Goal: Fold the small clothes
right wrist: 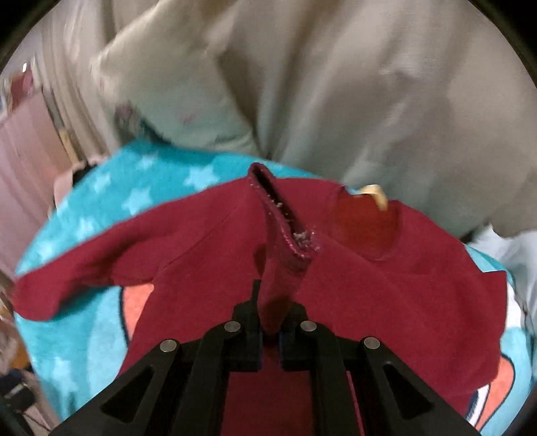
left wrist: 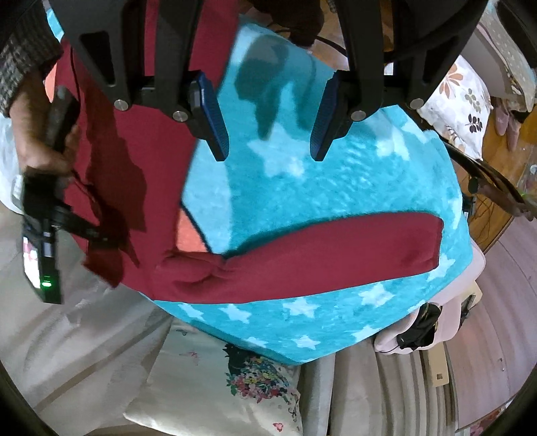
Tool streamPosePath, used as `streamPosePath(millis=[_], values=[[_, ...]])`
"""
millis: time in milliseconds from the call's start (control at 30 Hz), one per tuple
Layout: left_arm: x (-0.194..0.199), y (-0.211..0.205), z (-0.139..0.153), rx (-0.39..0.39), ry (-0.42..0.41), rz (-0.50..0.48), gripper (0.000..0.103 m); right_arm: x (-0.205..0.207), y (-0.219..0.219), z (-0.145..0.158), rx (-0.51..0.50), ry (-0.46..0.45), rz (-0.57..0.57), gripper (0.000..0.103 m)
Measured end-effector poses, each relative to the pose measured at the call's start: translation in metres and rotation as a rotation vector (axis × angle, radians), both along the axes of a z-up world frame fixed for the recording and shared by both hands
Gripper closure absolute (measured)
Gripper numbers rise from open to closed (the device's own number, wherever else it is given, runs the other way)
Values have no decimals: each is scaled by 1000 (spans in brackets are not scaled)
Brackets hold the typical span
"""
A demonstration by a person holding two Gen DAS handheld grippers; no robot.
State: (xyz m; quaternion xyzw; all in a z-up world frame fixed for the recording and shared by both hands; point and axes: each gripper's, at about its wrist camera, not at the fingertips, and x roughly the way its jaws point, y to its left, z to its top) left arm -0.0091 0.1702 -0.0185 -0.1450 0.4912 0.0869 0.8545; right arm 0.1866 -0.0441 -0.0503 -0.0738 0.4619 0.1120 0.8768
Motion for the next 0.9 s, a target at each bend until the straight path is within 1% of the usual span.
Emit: streamPosePath(millis=[100, 133, 167, 233, 300, 367, 433, 533, 633, 800, 867, 900], values=[[8, 6, -3, -4, 8, -10, 54, 13, 8, -24, -6, 48, -3, 92], [12, 6, -3, -7, 8, -18, 54, 17, 10, -28, 2, 67, -4, 85], [16, 5, -3, -9, 6, -26, 54, 20, 15, -32, 36, 87, 13, 68], [27, 2, -1, -20, -2, -46, 54, 18, 15, -28, 92, 100, 47, 50], [41, -8, 2, -34, -13, -80, 53, 16, 11, -22, 148, 116, 70, 50], [57, -20, 6, -50, -25, -122, 50, 11, -5, -8, 216, 99, 47, 50], [77, -34, 9, -72, -37, -166, 42, 5, -30, 4, 269, 80, -9, 47], [112, -55, 8, -93, -48, -214, 41, -2, -83, 13, 314, 62, -145, 47], [154, -77, -5, -84, -36, -254, 41, -11, -135, 12, 346, 70, -283, 47], [213, -111, -34, -42, 9, -310, 42, -30, -180, 6, 362, 82, -387, 47], [229, -123, -44, 14, 27, -321, 58, -37, -196, 9, 379, 72, -423, 47], [236, -125, -48, 44, 42, -317, 74, -40, -203, 11, 381, 62, -440, 47]])
